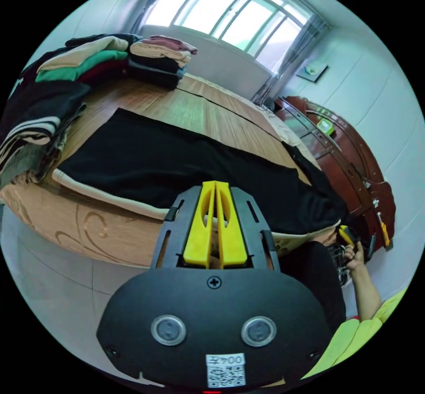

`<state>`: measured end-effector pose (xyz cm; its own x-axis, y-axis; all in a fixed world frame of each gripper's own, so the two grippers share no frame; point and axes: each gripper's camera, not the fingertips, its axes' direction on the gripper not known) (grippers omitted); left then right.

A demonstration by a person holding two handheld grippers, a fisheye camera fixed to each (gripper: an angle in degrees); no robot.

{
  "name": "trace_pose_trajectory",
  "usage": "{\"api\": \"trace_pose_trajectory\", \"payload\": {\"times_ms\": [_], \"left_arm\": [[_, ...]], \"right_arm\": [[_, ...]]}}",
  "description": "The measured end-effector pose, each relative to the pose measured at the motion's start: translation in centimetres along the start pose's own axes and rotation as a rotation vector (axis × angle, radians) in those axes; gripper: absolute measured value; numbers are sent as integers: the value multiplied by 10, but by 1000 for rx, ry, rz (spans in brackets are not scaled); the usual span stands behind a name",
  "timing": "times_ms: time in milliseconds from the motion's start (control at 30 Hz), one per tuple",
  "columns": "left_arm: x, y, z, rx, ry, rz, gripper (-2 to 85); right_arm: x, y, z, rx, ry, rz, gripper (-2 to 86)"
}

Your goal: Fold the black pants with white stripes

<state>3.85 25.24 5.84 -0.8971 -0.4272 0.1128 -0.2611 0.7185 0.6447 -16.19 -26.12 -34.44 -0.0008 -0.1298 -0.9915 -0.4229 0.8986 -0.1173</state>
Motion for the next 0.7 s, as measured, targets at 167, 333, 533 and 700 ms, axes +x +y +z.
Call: {"api": "trace_pose_trajectory", "payload": {"times_ms": [167,333,533,700], "left_arm": [[3,2,66,-83,-46,39,2],[-9,8,109,-166,-116,74,4],[-42,14,134,-210,-122,71,6],[-57,21,145,-213,-135,83,6]], "right_arm": [[122,-52,-11,21,-319,282,123],[182,-70,10,-44,-490,404,142],[200,-90,27,-89,-524,378,161],[209,-101,23,-73,-417,352,158]]}}
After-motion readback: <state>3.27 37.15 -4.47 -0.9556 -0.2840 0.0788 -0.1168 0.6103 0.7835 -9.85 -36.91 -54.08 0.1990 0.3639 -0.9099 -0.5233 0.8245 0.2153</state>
